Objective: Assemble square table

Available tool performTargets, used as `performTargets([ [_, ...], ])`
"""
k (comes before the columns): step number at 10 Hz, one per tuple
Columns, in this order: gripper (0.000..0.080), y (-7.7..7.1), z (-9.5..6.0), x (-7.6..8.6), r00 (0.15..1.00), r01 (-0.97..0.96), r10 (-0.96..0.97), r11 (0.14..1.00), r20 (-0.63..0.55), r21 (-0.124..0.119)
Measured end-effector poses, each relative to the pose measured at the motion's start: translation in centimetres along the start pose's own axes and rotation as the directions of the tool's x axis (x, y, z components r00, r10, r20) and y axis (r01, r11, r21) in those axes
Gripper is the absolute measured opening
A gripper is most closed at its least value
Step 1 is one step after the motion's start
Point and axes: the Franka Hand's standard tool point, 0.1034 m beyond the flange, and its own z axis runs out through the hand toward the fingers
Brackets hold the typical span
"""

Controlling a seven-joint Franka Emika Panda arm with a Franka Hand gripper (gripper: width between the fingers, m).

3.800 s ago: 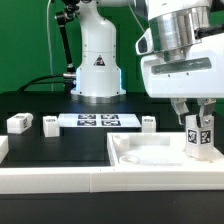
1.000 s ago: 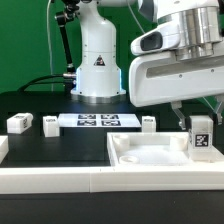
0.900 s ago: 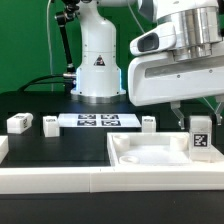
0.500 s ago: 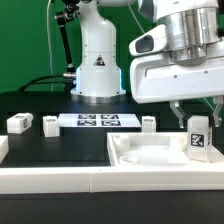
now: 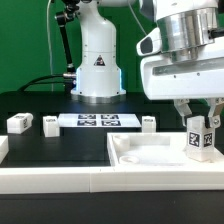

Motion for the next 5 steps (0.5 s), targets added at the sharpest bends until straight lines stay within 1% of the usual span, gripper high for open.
performTargets([
  [2, 0.0297, 0.01, 0.0, 0.05, 0.999, -0.036, 0.036, 0.999, 0.002, 0.002],
  [4, 0.0303, 0.03, 0.02, 0.05, 1.0, 0.022, -0.022, 1.0, 0.004, 0.003],
  [5, 0.0524, 0.14, 0.05, -0.1, 0.998, 0.056, -0.056, 0.998, 0.013, -0.01],
])
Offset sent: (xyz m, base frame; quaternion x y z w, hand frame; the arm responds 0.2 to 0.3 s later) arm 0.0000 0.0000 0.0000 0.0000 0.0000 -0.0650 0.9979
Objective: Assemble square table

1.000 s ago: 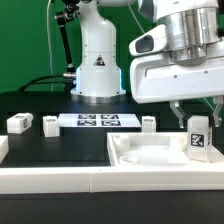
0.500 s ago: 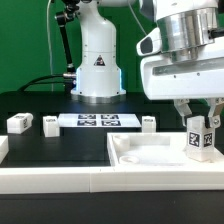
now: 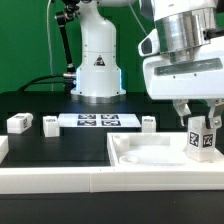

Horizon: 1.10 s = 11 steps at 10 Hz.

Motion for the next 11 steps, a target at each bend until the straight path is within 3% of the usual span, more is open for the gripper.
performTargets([
  [1, 0.0615, 0.0, 0.0, 0.0, 0.992, 0.124, -0.124, 0.992, 0.001, -0.001],
  [5, 0.0647, 0.1, 0.1, 0.2, 0.91, 0.415, -0.415, 0.91, -0.003, 0.0],
  [6, 0.0649, 0.1, 0.1, 0.0, 0.861, 0.508, -0.508, 0.861, 0.002, -0.014],
  [7, 0.0649, -0.1, 0.0, -0.5, 0.788, 0.615, -0.615, 0.787, 0.012, -0.053],
  [9, 0.0649, -0.3, -0.1, -0.8, 0.652, 0.757, -0.758, 0.649, 0.026, -0.077],
  [11, 0.0649, -0.3, 0.0, -0.9, 0.509, 0.86, -0.86, 0.506, 0.04, -0.072],
])
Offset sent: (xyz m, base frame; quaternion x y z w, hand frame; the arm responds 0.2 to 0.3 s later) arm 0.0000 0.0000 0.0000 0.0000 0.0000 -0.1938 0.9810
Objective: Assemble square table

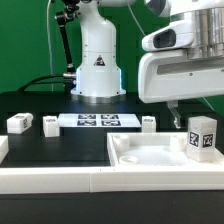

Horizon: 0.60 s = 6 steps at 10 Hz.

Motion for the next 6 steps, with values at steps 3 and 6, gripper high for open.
performTargets([
  [3, 0.0649, 0.4, -0.11, 0.13, 0.978, 0.208, -0.208, 0.978, 0.007, 0.001],
  [6, 0.0649, 0.48, -0.11, 0.16, 0.947, 0.322, -0.322, 0.947, 0.005, 0.001],
])
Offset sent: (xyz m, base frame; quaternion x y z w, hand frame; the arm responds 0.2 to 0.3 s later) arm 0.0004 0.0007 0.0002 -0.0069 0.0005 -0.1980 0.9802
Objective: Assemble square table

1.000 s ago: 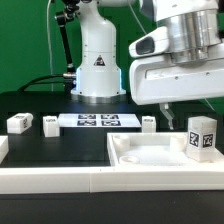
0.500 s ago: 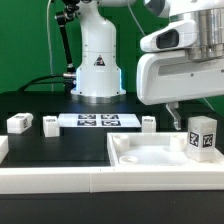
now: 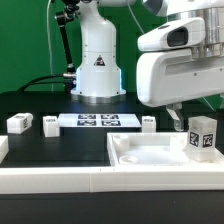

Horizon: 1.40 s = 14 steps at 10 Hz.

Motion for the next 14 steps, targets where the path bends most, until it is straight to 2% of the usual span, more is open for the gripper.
performTargets([
  [1, 0.0494, 0.01, 0.0, 0.0, 1.0, 0.0, 0.0, 1.0, 0.0, 0.0],
  [2, 0.0494, 0.01, 0.0, 0.0, 1.0, -0.003, 0.003, 1.0, 0.0, 0.0],
  [3, 0.0345, 0.0, 0.0, 0.0, 1.0, -0.019, 0.019, 1.0, 0.0, 0.0],
  [4, 0.0345, 0.18, -0.02, 0.0, 1.0, -0.019, 0.019, 1.0, -0.001, -0.002],
  [5, 0.0294, 0.21, -0.01, -0.01, 0.998, -0.059, 0.059, 0.998, -0.001, -0.002],
  [7, 0.0294, 0.34, 0.09, -0.1, 0.969, -0.246, 0.246, 0.969, -0.01, 0.006],
  [8, 0.0294, 0.36, 0.11, -0.13, 0.941, -0.338, 0.339, 0.941, -0.018, 0.008],
  [9, 0.0294, 0.47, 0.12, -0.11, 0.89, -0.454, 0.454, 0.891, -0.024, 0.019],
  [10, 0.0294, 0.59, 0.14, -0.1, 0.825, -0.564, 0.565, 0.825, -0.029, 0.039],
  [13, 0.0294, 0.46, 0.17, -0.08, 0.635, -0.771, 0.772, 0.636, -0.024, 0.038],
  [14, 0.0294, 0.39, 0.2, -0.1, 0.542, -0.839, 0.84, 0.543, -0.02, 0.039],
])
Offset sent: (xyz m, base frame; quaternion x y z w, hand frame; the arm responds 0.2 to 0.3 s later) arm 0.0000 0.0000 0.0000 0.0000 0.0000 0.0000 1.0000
